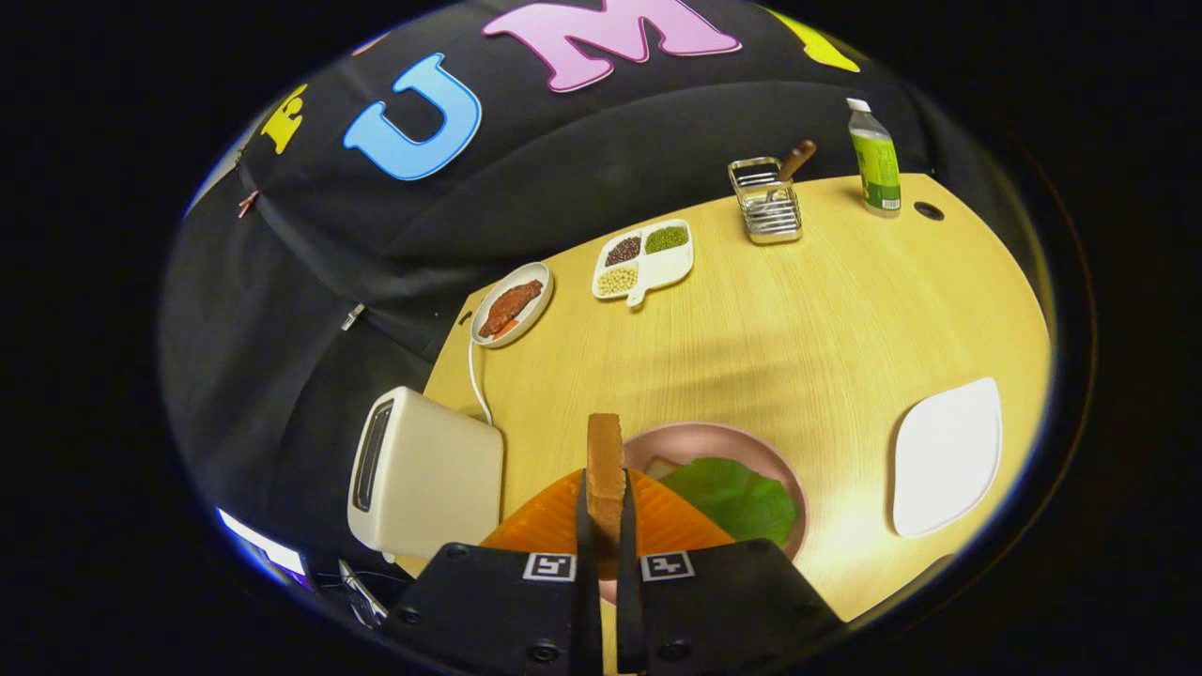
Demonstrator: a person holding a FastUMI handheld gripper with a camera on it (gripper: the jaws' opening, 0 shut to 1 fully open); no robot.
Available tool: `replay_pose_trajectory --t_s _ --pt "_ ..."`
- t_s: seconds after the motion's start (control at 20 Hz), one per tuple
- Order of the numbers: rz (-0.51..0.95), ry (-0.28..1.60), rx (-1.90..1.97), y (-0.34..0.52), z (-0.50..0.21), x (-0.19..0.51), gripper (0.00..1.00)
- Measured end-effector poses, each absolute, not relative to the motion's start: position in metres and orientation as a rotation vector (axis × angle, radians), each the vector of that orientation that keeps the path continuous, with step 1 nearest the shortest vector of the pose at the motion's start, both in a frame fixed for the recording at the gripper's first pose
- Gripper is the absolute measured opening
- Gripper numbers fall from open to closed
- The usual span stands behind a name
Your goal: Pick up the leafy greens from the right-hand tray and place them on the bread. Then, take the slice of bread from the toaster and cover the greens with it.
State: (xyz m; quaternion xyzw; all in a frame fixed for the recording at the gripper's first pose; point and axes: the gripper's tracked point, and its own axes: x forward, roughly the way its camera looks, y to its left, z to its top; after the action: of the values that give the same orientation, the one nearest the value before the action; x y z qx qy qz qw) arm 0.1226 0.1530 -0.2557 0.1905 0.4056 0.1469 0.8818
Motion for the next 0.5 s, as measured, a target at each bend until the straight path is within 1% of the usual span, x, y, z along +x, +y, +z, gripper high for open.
replay_pose_trajectory --t_s 0.1,0.15,0.25,0.3,0.35,0.5 --pt "0.304 0.860 0.380 0.148 -0.266 0.121 0.12" --pt "0.292 0.866 0.369 0.143 -0.270 0.121 0.14" --pt "0.269 0.862 0.358 0.133 -0.273 0.123 0.16" --pt "0.263 0.867 0.356 0.128 -0.275 0.121 0.18" --pt "0.245 0.877 0.344 0.123 -0.281 0.121 0.19" --pt "0.249 0.882 0.261 0.109 -0.285 0.111 0.39"
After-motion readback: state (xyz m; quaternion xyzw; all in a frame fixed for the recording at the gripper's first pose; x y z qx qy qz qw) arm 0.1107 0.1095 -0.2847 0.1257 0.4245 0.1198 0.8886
